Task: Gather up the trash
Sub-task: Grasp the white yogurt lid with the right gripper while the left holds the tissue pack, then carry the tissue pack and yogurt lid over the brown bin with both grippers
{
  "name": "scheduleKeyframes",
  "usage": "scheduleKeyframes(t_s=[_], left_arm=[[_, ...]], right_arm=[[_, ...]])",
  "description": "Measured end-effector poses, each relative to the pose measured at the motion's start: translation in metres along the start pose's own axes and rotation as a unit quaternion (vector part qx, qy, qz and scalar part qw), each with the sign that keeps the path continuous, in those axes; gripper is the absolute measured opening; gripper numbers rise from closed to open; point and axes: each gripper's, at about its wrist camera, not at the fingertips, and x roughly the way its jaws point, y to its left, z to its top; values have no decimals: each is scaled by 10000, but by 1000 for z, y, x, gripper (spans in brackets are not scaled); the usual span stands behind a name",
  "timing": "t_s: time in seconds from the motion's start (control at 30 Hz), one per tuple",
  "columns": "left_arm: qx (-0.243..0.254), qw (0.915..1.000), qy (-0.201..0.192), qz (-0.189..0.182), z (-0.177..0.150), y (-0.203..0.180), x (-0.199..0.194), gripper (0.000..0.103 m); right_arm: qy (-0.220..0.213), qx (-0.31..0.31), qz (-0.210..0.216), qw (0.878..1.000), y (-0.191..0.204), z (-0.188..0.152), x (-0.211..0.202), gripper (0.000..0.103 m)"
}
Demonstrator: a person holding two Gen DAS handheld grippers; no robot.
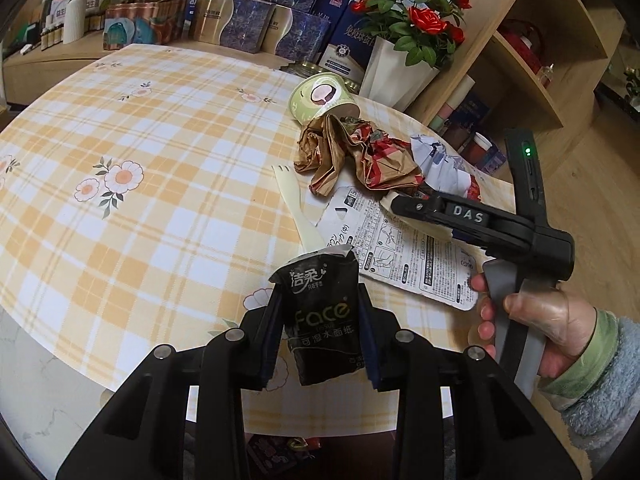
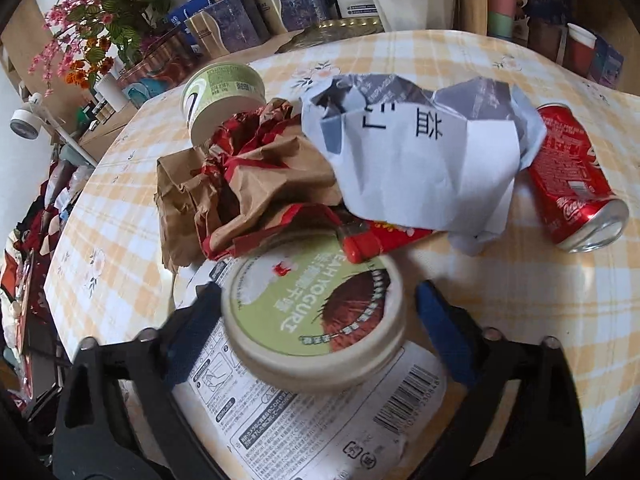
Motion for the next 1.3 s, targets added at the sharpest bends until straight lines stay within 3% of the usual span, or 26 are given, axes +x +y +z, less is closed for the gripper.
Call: scheduleKeyframes(t_s=[0.2, 0.8, 1.2, 1.3], left_arm=[[98, 9999, -110, -9, -1, -5, -12, 34], [441, 9986, 106, -273, -27, -30, -47, 34], [1193, 9907, 361, -540, -72, -60, -67, 34], [1512, 9868, 393, -432, -91, -64, -66, 34]], right_arm=[[-378, -74, 84, 9992, -1, -20, -26, 87], [-1372, 329, 433, 9890, -29, -113, -133, 87], [-1737, 351, 453, 9831, -30, -186, -189, 87], [-1776, 294, 390, 9829, -29, -202, -196, 87]])
